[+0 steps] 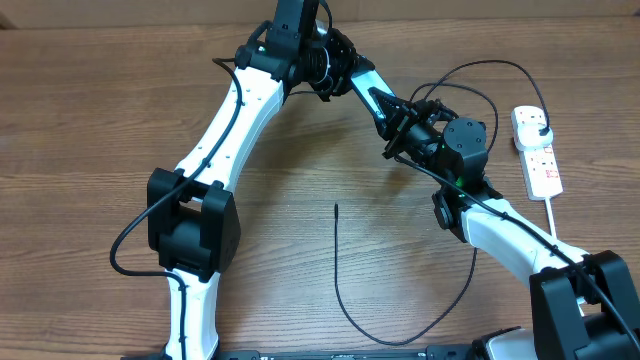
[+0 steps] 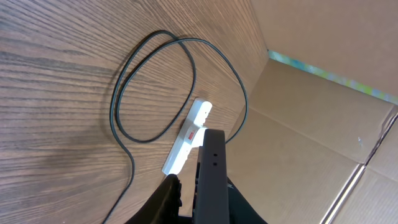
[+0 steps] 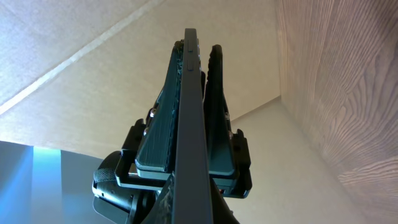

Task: Plug charger to phone and switch on socket

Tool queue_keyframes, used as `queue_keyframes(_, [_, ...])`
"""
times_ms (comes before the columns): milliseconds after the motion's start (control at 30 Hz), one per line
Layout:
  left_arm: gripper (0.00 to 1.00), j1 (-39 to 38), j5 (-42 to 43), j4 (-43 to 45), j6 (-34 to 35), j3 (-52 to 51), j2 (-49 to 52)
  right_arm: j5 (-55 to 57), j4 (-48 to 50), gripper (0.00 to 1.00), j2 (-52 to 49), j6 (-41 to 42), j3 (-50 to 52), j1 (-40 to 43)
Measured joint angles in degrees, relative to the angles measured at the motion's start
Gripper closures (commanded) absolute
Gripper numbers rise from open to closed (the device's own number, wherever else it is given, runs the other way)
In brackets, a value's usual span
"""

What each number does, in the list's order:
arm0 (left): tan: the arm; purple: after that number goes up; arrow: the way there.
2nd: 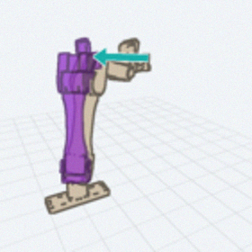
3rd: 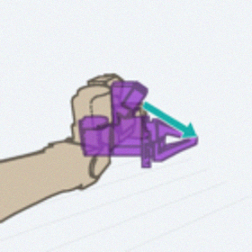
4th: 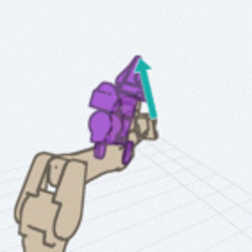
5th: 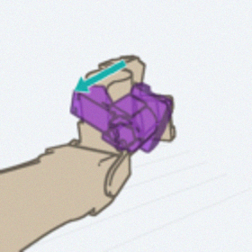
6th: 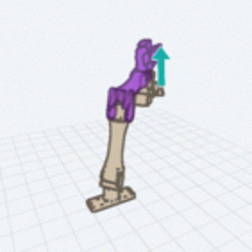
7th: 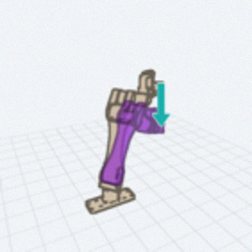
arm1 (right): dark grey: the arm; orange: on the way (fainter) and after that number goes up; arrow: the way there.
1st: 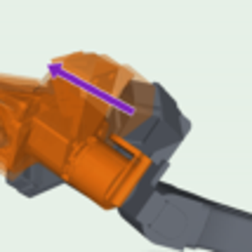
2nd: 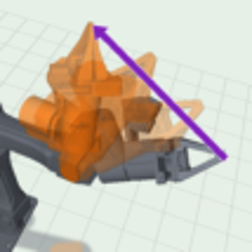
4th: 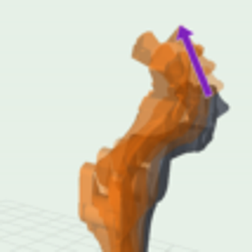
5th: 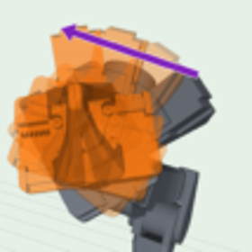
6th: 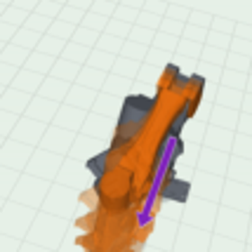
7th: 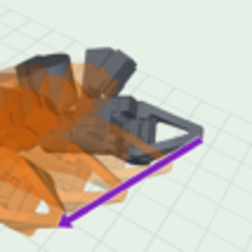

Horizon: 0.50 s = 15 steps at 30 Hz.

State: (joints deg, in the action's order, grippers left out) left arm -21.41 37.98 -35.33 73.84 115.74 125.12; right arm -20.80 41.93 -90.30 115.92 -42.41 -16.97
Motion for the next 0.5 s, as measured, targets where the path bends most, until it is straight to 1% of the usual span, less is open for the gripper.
queue_keyframes(167, [0.79, 0.0, 0.02, 0.0, 0.2, 0.0, 0.0, 0.02, 0.02, 0.96, 0.0, 0.0, 0.0, 0.0])
queue_keyframes(233, [0.82, 0.0, 0.02, 0.0, 0.22, 0.0, 0.0, 0.02, 0.02, 0.96, 0.0, 0.04, 0.0, 0.0])
queue_keyframes(300, [0.86, 0.0, 0.04, 0.02, 0.5, 0.0, 0.0, -0.04, -0.02, 0.96, 0.0, 0.0, 0.0, 0.0])
queue_keyframes(500, [0.89, 0.0, 0.39, 0.59, 0.04, 0.0, 0.0, 0.02, -0.02, 0.96, 0.0, 0.02, 0.0, 0.0])
